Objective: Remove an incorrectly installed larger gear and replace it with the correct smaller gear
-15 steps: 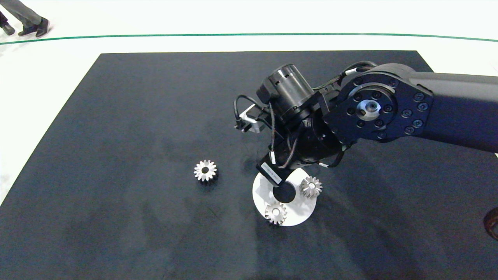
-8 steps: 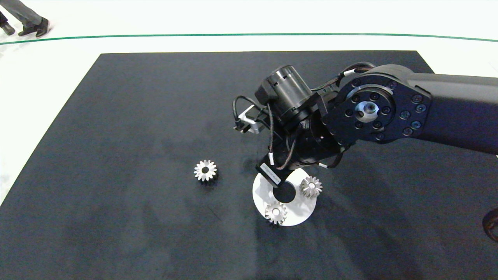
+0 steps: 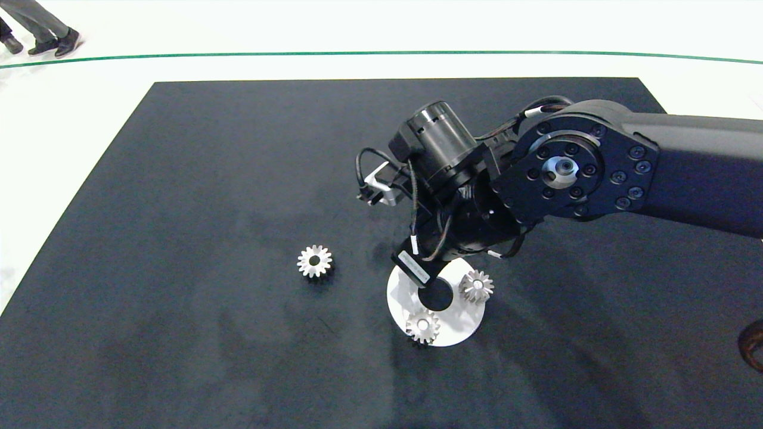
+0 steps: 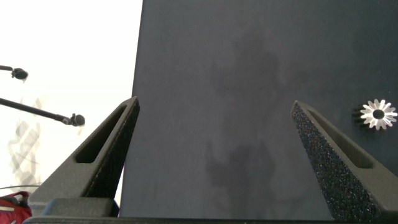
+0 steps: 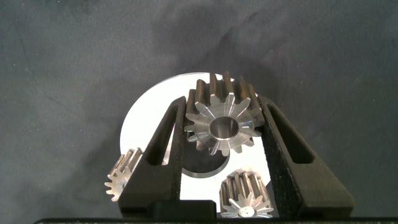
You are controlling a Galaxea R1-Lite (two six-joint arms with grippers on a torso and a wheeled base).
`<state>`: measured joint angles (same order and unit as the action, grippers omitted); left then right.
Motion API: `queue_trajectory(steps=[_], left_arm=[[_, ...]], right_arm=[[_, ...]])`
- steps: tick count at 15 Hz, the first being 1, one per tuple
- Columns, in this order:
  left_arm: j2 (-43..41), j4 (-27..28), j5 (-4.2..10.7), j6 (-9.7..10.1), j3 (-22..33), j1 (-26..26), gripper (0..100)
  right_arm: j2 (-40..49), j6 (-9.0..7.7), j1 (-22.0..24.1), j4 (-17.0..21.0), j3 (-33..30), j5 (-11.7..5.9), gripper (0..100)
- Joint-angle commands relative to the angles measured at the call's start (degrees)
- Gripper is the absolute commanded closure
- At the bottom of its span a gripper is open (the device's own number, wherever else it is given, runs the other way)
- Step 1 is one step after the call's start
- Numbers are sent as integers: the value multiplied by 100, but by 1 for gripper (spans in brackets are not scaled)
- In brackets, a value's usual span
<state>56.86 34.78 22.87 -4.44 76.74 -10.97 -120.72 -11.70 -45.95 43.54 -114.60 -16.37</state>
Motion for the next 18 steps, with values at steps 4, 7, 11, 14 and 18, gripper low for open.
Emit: queue_trajectory(steps=[4, 7, 11, 14, 18], left_arm=[[1, 20, 16, -22, -1, -1, 0], [1, 20, 16, -31, -1, -1, 0], [1, 20, 16, -31, -10, -1, 0], [1, 20, 16, -31, -10, -1, 0], [1, 20, 16, -31, -10, -1, 0]], right_arm=[[31, -7, -20, 31, 1, -24, 93], [23, -7, -28, 31, 1, -24, 93], [31, -7, -46, 31, 1, -24, 93], [40, -7, -64, 31, 1, -33, 93], [40, -7, -72, 40, 1, -42, 93]])
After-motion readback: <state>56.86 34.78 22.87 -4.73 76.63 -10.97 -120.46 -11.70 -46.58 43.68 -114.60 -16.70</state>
